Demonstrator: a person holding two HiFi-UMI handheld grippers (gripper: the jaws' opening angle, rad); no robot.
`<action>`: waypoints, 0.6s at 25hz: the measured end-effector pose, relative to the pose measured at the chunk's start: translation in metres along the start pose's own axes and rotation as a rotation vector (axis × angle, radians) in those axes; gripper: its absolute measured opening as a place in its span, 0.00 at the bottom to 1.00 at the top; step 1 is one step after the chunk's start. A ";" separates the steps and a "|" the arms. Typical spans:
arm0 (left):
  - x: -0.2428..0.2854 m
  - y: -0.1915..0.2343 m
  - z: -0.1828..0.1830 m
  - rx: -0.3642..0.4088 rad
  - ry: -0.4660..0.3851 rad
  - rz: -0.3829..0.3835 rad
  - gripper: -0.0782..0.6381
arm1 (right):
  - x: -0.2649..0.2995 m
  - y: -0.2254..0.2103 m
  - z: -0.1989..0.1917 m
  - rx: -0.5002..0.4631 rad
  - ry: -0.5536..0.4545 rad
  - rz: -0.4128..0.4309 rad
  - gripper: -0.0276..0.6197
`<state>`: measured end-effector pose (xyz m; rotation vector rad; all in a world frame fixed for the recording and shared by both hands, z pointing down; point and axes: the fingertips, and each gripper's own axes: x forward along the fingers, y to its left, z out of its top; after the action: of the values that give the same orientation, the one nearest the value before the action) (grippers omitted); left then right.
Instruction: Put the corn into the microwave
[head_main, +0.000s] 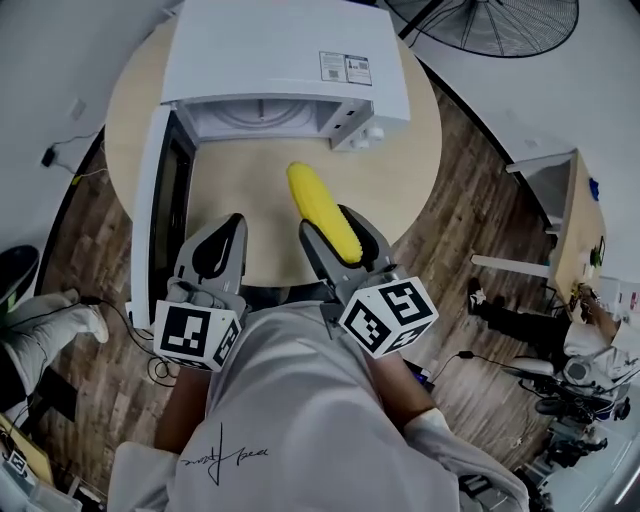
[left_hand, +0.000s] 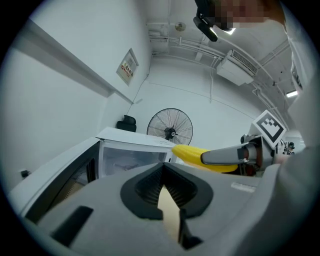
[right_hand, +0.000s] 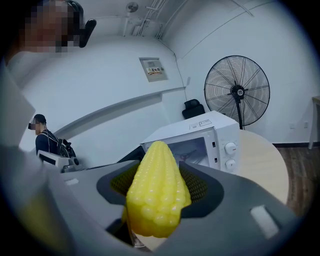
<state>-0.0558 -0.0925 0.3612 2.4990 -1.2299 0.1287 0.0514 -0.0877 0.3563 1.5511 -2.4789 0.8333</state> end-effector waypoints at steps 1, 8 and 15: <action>-0.001 0.003 -0.001 -0.004 0.003 0.008 0.10 | 0.005 0.000 0.000 -0.001 0.002 0.003 0.45; -0.005 0.011 0.004 -0.019 0.004 0.057 0.10 | 0.028 -0.006 0.001 -0.018 0.025 0.036 0.45; -0.009 0.010 0.009 0.030 0.025 0.094 0.10 | 0.042 -0.017 -0.003 -0.013 0.036 0.047 0.45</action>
<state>-0.0703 -0.0943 0.3538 2.4573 -1.3450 0.2028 0.0457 -0.1256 0.3806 1.4664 -2.4990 0.8429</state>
